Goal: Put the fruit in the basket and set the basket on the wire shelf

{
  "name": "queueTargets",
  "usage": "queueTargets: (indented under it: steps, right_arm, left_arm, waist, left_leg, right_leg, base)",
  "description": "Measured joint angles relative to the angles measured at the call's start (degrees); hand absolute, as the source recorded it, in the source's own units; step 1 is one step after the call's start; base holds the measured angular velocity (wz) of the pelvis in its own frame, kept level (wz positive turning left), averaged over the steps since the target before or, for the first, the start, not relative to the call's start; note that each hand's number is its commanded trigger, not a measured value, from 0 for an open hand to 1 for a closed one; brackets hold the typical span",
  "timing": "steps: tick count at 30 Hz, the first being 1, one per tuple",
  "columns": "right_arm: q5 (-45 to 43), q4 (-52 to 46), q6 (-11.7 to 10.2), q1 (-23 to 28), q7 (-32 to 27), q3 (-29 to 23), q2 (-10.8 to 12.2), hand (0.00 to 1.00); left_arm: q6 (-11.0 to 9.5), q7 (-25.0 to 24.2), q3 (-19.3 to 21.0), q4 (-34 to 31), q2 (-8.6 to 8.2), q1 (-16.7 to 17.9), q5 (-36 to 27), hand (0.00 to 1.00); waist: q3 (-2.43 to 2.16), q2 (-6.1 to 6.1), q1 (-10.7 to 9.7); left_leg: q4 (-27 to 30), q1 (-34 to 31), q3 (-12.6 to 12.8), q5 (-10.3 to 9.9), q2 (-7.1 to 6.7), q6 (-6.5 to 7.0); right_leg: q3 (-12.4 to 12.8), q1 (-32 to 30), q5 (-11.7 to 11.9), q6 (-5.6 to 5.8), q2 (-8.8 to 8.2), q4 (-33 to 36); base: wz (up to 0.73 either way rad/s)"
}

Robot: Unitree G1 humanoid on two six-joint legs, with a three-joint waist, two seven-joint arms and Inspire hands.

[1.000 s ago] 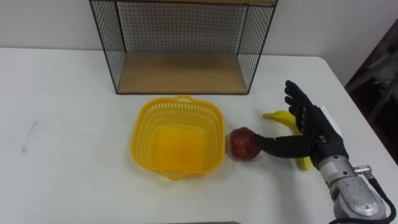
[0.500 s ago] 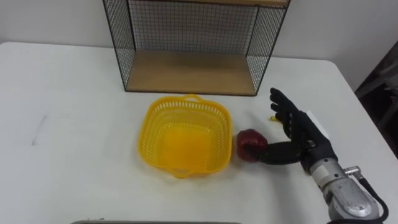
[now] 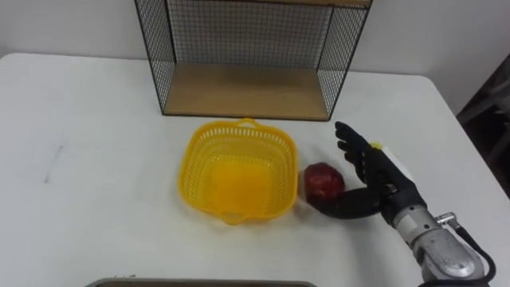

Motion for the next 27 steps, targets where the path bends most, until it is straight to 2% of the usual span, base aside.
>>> queueTargets:
  steps: [10,14,27]
  right_arm:
    - [-3.8,3.9,0.0,-0.5,0.5,0.0,0.0,0.00]
    - [-6.4,4.2,0.0,-0.9,1.5,-0.1,0.0,0.00]
    - [-10.9,5.4,0.0,-2.2,2.6,0.1,0.4,0.00]
  left_arm:
    - [0.0,-0.1,0.0,0.0,0.00,-0.1,0.6,0.00]
    - [0.0,-0.1,0.1,0.1,0.01,-0.6,0.8,0.00]
    - [0.1,-0.1,0.0,1.3,0.04,-0.5,1.8,0.00]
  waist:
    - [-0.09,-0.67,0.5]
    - [0.04,-0.90,1.2]
    - [0.09,-0.87,1.6]
  left_leg:
    - [0.0,0.0,-0.2,0.1,-0.01,0.08]
    - [0.0,0.0,-0.1,0.1,-0.02,0.08]
    - [0.1,0.0,-0.4,0.1,-0.03,0.09]
  right_leg:
    - [-0.1,0.0,0.3,-0.05,0.02,0.0]
    - [0.0,0.0,0.3,-0.04,0.02,0.0]
    - [-0.1,0.1,0.3,-0.04,0.03,0.0]
  base:
    - [0.00]
    - [0.00]
    - [0.00]
